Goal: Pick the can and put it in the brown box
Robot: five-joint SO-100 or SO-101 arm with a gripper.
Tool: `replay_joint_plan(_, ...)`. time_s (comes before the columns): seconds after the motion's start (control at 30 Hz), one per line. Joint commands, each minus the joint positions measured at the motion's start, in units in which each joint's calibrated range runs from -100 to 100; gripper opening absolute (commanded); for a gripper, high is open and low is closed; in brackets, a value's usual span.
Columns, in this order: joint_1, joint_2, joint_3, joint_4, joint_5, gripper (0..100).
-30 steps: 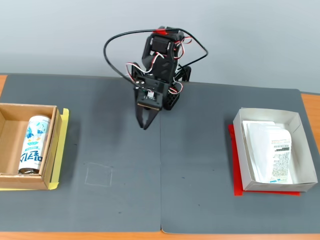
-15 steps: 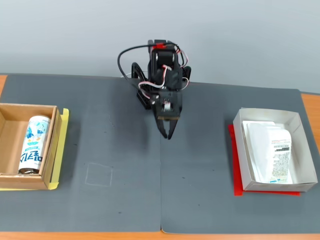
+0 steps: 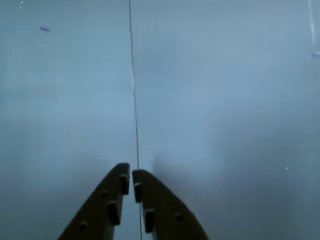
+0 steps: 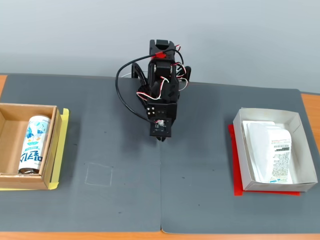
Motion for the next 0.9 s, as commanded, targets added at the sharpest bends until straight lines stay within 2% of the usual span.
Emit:
replay_joint_plan(0.0, -0.3, -0.7, -2.2, 0.5, 0.2, 1)
replay_joint_plan(0.87, 0.3, -0.3, -2.3, -0.2, 0.5, 1)
